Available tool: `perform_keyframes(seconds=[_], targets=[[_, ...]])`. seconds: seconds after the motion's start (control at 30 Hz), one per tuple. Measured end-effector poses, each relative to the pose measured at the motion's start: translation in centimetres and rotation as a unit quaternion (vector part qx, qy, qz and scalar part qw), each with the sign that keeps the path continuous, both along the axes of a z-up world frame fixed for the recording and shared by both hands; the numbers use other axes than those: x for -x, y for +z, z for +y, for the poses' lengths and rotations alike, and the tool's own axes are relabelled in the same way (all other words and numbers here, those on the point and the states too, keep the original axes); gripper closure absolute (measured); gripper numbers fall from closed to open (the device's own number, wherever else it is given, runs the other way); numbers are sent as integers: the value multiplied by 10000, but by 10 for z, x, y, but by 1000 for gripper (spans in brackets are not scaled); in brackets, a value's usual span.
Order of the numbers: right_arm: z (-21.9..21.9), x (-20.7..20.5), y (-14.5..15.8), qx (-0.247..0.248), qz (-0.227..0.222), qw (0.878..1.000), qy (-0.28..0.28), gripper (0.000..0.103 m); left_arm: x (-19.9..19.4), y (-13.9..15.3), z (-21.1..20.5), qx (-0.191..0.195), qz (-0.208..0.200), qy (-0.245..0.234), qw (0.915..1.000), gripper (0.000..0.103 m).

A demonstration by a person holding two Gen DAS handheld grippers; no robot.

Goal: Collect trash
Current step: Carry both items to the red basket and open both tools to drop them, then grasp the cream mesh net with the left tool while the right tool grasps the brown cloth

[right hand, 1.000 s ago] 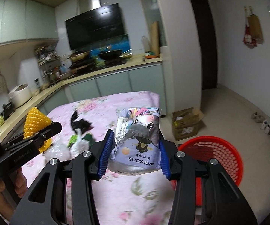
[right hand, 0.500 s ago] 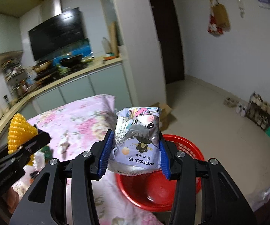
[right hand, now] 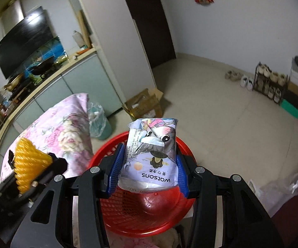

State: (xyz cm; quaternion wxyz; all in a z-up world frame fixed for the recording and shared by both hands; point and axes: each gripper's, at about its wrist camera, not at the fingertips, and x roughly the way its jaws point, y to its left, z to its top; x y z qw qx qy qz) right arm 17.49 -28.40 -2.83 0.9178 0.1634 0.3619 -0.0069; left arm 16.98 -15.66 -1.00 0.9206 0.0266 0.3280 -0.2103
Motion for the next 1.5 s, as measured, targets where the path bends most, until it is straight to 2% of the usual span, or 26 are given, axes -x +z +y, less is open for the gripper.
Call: perform_keyframes(seconds=[0.17, 0.27, 0.33, 0.47, 0.53, 0.63, 0.8, 0.93, 1.3, 1.4, 1.5], targets=[[-7, -8, -12, -260, 222, 9994, -19, 56, -13, -27, -15, -63, 361, -130, 9992, 73], [-11, -10, -16, -397, 268, 9988, -46, 45, -17, -36, -25, -89, 472, -222, 9986, 70], [-12, -9, -17, -459, 276, 9985, -80, 38, -19, -40, -27, -92, 519, -269, 9982, 64], [-18, -9, -15, -546, 262, 9981, -100, 38, -19, -43, -27, -78, 528, -264, 9982, 48], [-20, -9, -13, -578, 238, 9980, -124, 38, -17, -40, -23, -64, 467, -218, 9986, 33], [-22, -6, -7, -602, 160, 9980, -147, 38, -12, -32, -17, 48, 372, -142, 9992, 24], [-24, 2, 5, -600, -25, 9980, -220, 38, -3, -19, -10, 69, 248, -109, 9996, 22], [-22, 8, 15, -577, -172, 9980, -206, 37, 5, -7, 7, 257, 180, 31, 9995, 22], [16, 28, 41, -255, -595, 9976, 249, 37, 42, 32, 69, 458, -223, 649, 9966, 22], [28, 38, 50, -192, -777, 9961, 382, 31, 55, 39, 83, 392, -341, 798, 9955, 22], [40, 45, 56, -174, -887, 9945, 523, 30, 69, 46, 105, 424, -412, 985, 9934, 22]])
